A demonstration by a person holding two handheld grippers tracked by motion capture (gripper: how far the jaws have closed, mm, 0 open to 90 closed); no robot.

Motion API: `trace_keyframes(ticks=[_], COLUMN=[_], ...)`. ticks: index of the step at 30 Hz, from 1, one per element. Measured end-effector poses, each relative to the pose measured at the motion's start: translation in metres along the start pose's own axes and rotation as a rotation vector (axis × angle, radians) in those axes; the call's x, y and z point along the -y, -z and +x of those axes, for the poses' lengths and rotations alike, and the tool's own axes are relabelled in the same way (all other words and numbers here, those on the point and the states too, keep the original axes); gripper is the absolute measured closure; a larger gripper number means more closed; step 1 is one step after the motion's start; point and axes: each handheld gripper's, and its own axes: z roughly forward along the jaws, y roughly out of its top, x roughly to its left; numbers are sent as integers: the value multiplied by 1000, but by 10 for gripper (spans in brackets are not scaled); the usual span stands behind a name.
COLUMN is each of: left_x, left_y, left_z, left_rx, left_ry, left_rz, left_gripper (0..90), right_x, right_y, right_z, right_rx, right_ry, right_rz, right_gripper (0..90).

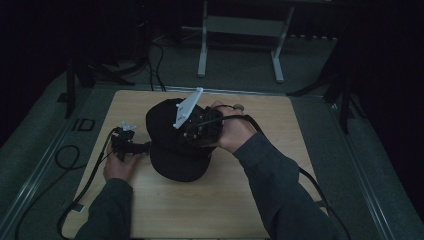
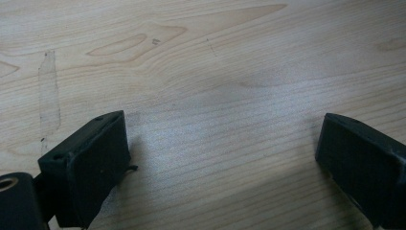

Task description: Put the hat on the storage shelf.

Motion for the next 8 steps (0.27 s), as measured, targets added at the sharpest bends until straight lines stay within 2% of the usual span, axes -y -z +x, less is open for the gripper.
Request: trace_keyframes(ticks=[8], left_x=[0], left_y=[0], left_z=[0], left_rx=[0], left_ry=[0], left_rz=[0], left_gripper=[38], right_x=[4], right_y=[3], right_z=[0], right_rx=[22], right_ry=[2], right_rz=[32], right_gripper=[860])
